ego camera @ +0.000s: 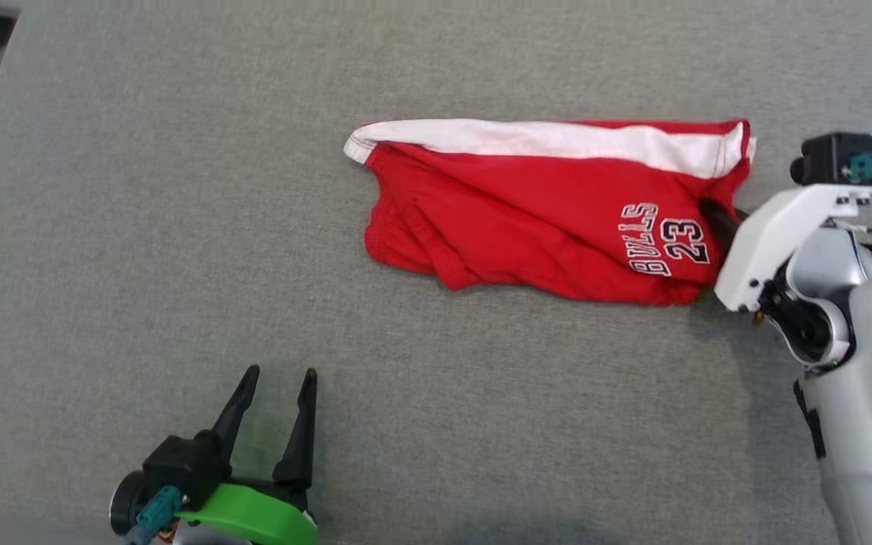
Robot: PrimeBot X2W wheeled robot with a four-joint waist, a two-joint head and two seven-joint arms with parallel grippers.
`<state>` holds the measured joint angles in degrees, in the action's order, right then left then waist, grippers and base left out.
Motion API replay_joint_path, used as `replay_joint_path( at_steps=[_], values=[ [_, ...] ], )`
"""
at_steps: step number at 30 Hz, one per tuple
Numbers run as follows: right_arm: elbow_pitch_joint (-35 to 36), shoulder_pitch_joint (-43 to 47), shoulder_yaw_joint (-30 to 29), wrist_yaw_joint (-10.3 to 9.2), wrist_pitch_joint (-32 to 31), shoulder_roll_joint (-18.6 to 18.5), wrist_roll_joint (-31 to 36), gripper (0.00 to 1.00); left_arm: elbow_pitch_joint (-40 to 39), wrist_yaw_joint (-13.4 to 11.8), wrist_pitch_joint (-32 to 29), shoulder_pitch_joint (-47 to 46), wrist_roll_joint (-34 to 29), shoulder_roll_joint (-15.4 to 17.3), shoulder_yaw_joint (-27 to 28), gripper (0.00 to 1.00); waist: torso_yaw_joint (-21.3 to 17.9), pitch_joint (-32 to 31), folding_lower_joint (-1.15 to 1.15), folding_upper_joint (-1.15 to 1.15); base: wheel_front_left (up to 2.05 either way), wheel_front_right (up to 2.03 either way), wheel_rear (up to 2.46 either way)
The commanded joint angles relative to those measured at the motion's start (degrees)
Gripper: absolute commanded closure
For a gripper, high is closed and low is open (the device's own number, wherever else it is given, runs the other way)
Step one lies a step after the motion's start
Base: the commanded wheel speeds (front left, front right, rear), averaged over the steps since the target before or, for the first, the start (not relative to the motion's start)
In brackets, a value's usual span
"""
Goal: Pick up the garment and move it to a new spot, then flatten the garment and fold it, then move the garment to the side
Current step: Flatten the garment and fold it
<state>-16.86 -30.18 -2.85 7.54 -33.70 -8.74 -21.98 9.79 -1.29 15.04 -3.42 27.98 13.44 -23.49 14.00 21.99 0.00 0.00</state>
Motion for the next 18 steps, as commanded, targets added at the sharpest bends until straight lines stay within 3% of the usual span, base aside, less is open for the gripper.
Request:
replay_joint_path(
  at_steps=[1,9,18],
  values=[
    [0.99,2.99,-1.19,-0.1,-0.62,-0.79,-1.07,1.0,-0.11,-0.46,0.14,1.46,-0.46,0.66,0.35,0.0,-7.97,-8.0,0.0,0.0,0.0,0.0,0.0],
    [4.52,9.97,-10.16,-0.06,-1.64,0.12,-3.6,1.0,-2.0,-1.27,0.12,5.0,-0.1,1.85,0.54,0.0,-9.16,-8.93,0.0,0.0,0.0,0.0,0.0],
    [3.92,5.4,-22.24,-0.05,-0.98,-0.85,0.67,1.0,-2.0,-0.99,0.13,4.98,0.59,0.59,0.02,0.0,-6.09,-8.47,0.0,0.0,0.0,0.0,0.0]
  ],
)
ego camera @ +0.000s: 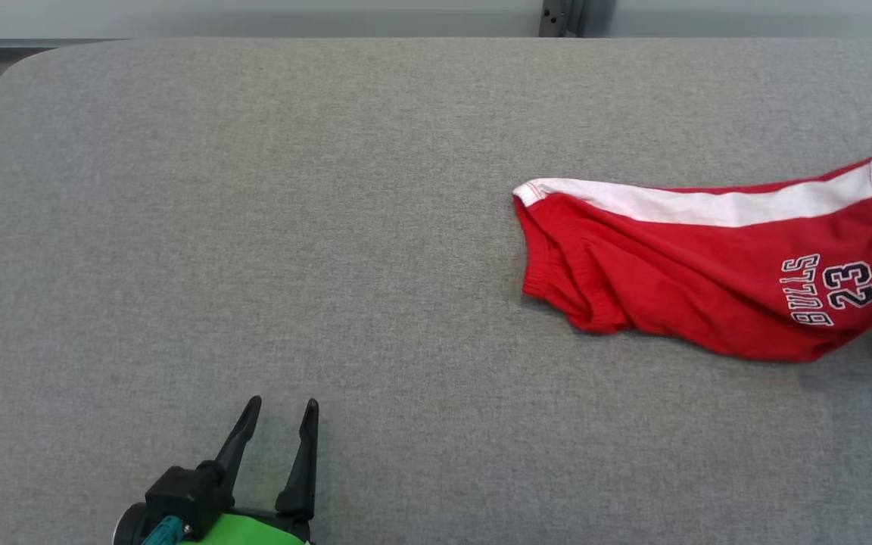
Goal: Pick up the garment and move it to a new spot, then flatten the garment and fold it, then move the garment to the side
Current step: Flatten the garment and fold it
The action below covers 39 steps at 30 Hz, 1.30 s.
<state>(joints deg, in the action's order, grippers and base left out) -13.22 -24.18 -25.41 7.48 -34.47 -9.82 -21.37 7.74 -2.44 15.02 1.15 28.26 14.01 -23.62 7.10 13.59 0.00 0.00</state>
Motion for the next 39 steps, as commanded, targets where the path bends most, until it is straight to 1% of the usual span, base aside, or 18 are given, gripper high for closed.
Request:
replay_joint_path(
  at_steps=[1,3,5,8,11,15,18,22,27,32,39],
  values=[
    [1.18,-1.39,0.06,0.02,-0.65,0.6,-0.14,1.0,0.18,0.11,0.14,0.46,0.37,-0.19,0.15,0.0,1.14,-0.18,0.0,0.0,0.0,0.0,0.0],
    [3.38,-2.58,0.89,0.02,-1.65,1.78,0.0,1.0,0.48,0.08,0.14,0.65,0.38,-0.62,0.02,0.0,1.67,-0.5,0.0,0.0,0.0,0.0,0.0],
    [5.69,-3.32,4.57,0.02,-3.12,3.7,-0.97,1.0,0.75,0.04,0.14,0.85,0.43,-1.14,-0.06,0.0,2.01,-0.78,0.0,0.0,0.0,0.0,0.0],
    [7.79,-3.11,11.0,0.02,-4.48,5.48,-1.62,1.0,1.1,0.07,0.14,0.75,0.2,-1.61,-0.17,0.0,2.2,-0.9,0.0,0.0,0.0,0.0,0.0],
    [7.21,-3.02,17.9,0.02,-3.56,6.59,-2.35,1.0,1.47,0.38,0.15,0.15,-0.02,-2.12,-0.3,0.0,2.32,-0.66,0.0,0.0,0.0,0.0,0.0],
    [1.77,-4.44,25.76,0.02,0.41,6.86,-5.75,1.0,2.7,1.35,0.15,-1.47,-0.33,-2.47,-0.83,0.0,3.25,-0.37,0.0,0.0,0.0,0.0,0.0],
    [-3.02,-4.55,30.06,0.02,3.98,6.81,-7.56,1.0,3.77,1.58,0.15,-2.23,-0.53,-2.9,-0.82,0.0,4.47,-0.51,0.0,0.0,0.0,0.0,0.0],
    [-8.85,-5.2,34.03,0.02,8.14,6.82,-9.48,1.0,4.94,1.91,0.15,-2.2,-0.54,-3.57,-0.47,0.0,5.64,-0.78,0.0,0.0,0.0,0.0,0.0],
    [-14.59,-6.67,37.05,0.02,12.96,6.81,-11.11,1.0,6.18,2.35,0.15,-1.45,-0.96,-4.24,-0.12,0.0,5.97,-1.31,0.0,0.0,0.0,0.0,0.0],
    [-19.71,-8.56,38.9,0.02,19.09,6.83,-12.57,1.0,6.95,2.9,0.15,-1.18,-1.65,-4.7,0.16,0.0,5.36,-2.1,0.0,0.0,0.0,0.0,0.0],
    [-28.64,-11.53,41.88,0.02,26.07,6.82,-15.82,1.0,7.98,3.19,0.15,-1.0,-2.11,-5.23,0.06,0.0,4.62,-3.5,0.0,0.0,0.0,0.0,0.0]
  ],
)
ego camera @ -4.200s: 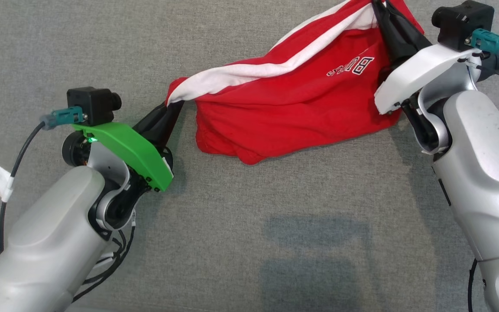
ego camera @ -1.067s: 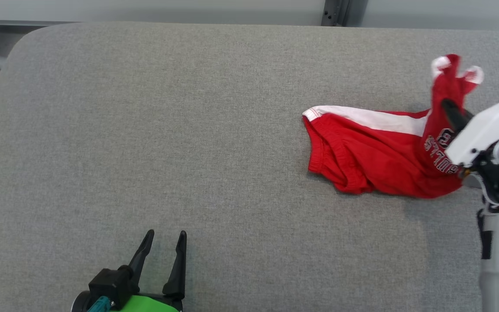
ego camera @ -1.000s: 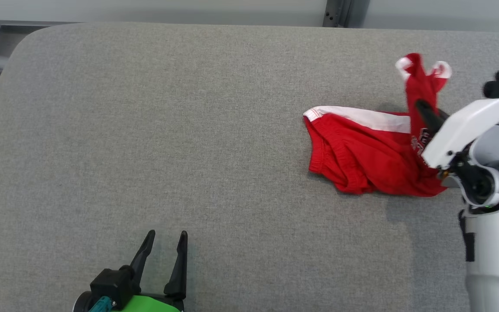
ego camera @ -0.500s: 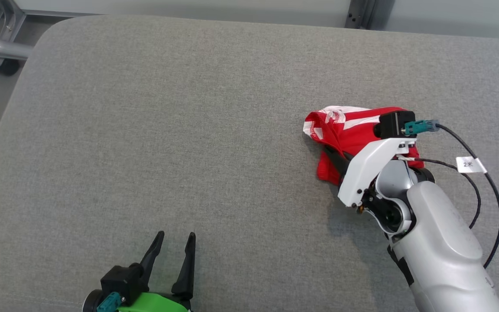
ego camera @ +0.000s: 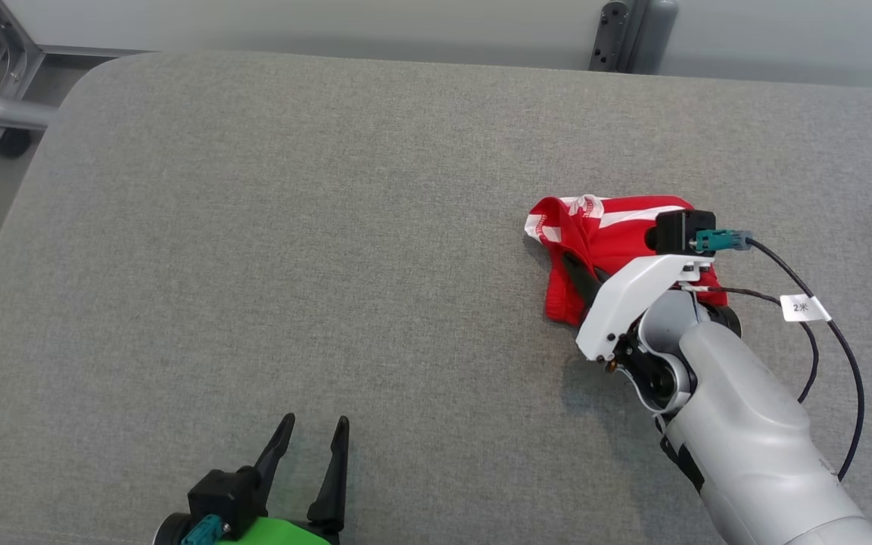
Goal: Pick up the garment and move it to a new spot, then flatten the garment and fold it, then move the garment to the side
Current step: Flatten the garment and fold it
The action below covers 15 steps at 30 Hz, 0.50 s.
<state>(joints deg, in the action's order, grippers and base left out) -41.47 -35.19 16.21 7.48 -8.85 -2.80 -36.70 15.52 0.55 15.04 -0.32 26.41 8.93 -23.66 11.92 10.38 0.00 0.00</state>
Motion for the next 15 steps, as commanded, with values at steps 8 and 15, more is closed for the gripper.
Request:
replay_joint_path(
  at_steps=[8,15],
  values=[
    [-1.1,1.02,10.19,0.02,10.1,-0.26,-5.8,0.0,1.48,-0.53,0.14,3.11,-0.65,-0.52,-0.21,0.0,-1.35,-4.97,0.0,0.0,0.0,0.0,0.0],
    [7.31,11.11,4.09,-0.01,21.84,-4.54,5.6,0.0,0.6,-3.1,0.14,8.99,0.21,-0.62,1.19,0.0,-3.41,-11.64,0.0,0.0,0.0,0.0,0.0]
  ],
)
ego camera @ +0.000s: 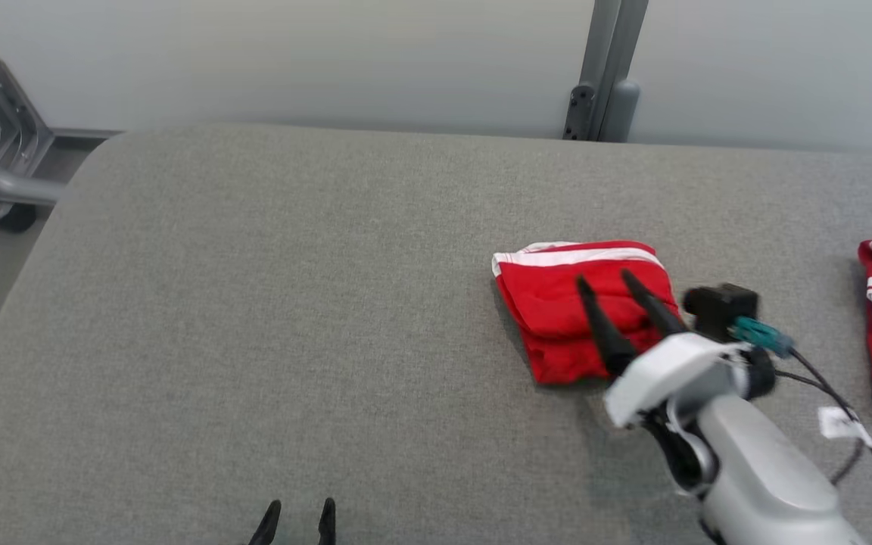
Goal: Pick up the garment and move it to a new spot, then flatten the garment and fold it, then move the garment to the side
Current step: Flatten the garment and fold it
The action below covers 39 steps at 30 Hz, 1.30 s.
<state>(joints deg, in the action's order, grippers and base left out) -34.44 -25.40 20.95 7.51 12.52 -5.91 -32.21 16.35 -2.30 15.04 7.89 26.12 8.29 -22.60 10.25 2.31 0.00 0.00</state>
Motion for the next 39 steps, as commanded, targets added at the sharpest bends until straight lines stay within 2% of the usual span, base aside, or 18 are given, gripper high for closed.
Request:
replay_joint_path(
  at_steps=[1,3,5,10,14,21,27,29,33,39],
  values=[
    [1.99,3.17,-2.51,-0.03,0.96,-2.33,2.65,0.0,-0.63,-0.49,0.15,1.23,0.56,0.03,0.41,0.0,-2.05,-3.86,0.0,0.0,0.0,0.0,0.0],
    [5.96,7.8,-7.61,-0.01,1.81,-3.65,5.54,0.0,-1.4,-0.93,0.15,2.02,0.69,-0.02,1.11,0.0,-2.65,-4.2,0.0,0.0,0.0,0.0,0.0],
    [9.96,12.39,-12.3,-0.02,2.37,-6.71,12.19,0.0,-2.24,-1.17,0.14,2.57,0.58,0.1,1.92,0.0,-3.13,-4.3,0.0,0.0,0.0,0.0,0.0],
    [19.85,23.29,-22.4,-0.01,2.67,-5.54,20.91,0.0,-4.3,-0.61,0.14,3.29,-0.61,-0.07,5.68,0.0,-4.44,-4.32,0.0,0.0,0.0,0.0,0.0],
    [24.18,30.25,-27.63,-0.02,2.69,-2.99,24.63,0.0,-5.58,1.0,0.14,3.81,-1.87,-1.15,8.92,0.0,-4.87,-4.46,0.0,0.0,0.0,0.0,0.0],
    [24.3,34.79,-30.84,-0.02,2.72,0.67,25.91,0.0,-5.8,3.46,0.14,4.55,-4.52,-2.93,13.55,0.0,-5.09,-3.91,0.0,0.0,0.0,0.0,0.0],
    [26.1,29.96,-30.99,-0.02,2.72,0.84,24.71,0.0,-5.38,5.71,0.14,4.17,-6.65,-3.86,15.28,0.0,-5.26,-2.78,0.0,0.0,0.0,0.0,0.0],
    [25.52,27.28,-29.42,-0.02,2.71,-0.23,25.22,1.0,-5.38,6.33,0.14,3.31,-7.18,-4.16,15.47,0.0,-5.01,-1.88,0.0,0.0,0.0,0.0,0.0],
    [20.77,17.85,-24.67,-0.03,0.28,-3.06,26.97,1.0,-5.48,7.51,0.14,0.59,-7.72,-4.45,15.81,0.0,-4.13,1.47,0.0,0.0,0.0,0.0,0.0],
    [9.61,4.39,-17.99,-0.03,-4.41,-2.23,29.06,1.0,-4.48,8.93,0.14,-2.71,-8.36,-4.67,15.79,0.0,-2.09,5.61,0.0,0.0,0.0,0.0,0.0]
  ],
)
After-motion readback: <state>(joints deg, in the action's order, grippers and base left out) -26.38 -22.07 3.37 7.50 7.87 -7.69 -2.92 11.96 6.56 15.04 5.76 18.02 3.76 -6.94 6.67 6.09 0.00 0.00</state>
